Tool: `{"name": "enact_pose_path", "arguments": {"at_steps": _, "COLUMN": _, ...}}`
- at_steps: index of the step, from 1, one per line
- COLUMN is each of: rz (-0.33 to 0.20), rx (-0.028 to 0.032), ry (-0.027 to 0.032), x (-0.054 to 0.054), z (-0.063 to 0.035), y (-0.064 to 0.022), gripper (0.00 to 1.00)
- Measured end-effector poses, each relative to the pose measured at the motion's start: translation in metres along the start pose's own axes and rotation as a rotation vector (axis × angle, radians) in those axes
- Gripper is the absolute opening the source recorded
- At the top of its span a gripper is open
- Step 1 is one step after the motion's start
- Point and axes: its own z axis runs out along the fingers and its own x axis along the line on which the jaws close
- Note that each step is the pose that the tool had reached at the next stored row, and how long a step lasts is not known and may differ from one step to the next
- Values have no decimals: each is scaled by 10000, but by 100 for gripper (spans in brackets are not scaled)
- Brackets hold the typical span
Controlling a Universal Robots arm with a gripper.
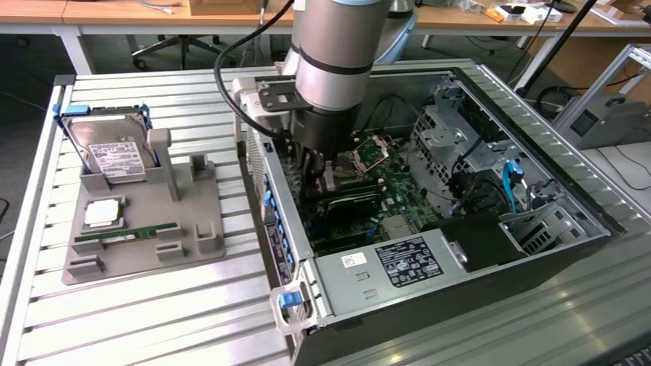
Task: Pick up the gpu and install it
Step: 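Press down on the gpu until it lock into place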
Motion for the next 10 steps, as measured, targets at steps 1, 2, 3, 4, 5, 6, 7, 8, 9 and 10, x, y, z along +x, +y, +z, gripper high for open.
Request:
{"name": "enact_pose_path", "arguments": {"at_steps": 1, "rz": -7, "rx": -11, "ry": 6, "x": -1, "z": 3, "y": -45, "gripper": 11}}
{"name": "enact_pose_path", "arguments": {"at_steps": 2, "rz": -14, "rx": -21, "ry": 11, "x": -2, "z": 6, "y": -85, "gripper": 11}}
{"name": "enact_pose_path", "arguments": {"at_steps": 3, "rz": -21, "rx": -30, "ry": 16, "x": -3, "z": 9, "y": -125, "gripper": 11}}
{"name": "enact_pose_path", "arguments": {"at_steps": 4, "rz": -28, "rx": -42, "ry": 22, "x": -4, "z": 12, "y": -165, "gripper": 11}}
{"name": "enact_pose_path", "arguments": {"at_steps": 5, "rz": -34, "rx": -54, "ry": 29, "x": -4, "z": 16, "y": -203, "gripper": 11}}
{"name": "enact_pose_path", "arguments": {"at_steps": 6, "rz": -40, "rx": -73, "ry": 41, "x": -6, "z": 22, "y": -253, "gripper": 11}}
{"name": "enact_pose_path", "arguments": {"at_steps": 7, "rz": -58, "rx": -105, "ry": 60, "x": -9, "z": 34, "y": -355, "gripper": 11}}
{"name": "enact_pose_path", "arguments": {"at_steps": 8, "rz": -73, "rx": -129, "ry": 69, "x": -13, "z": 47, "y": -416, "gripper": 11}}
{"name": "enact_pose_path", "arguments": {"at_steps": 9, "rz": -101, "rx": -160, "ry": 84, "x": -15, "z": 73, "y": -440, "gripper": 11}}
{"name": "enact_pose_path", "arguments": {"at_steps": 10, "rz": -124, "rx": -200, "ry": 104, "x": -21, "z": 116, "y": -446, "gripper": 11}}
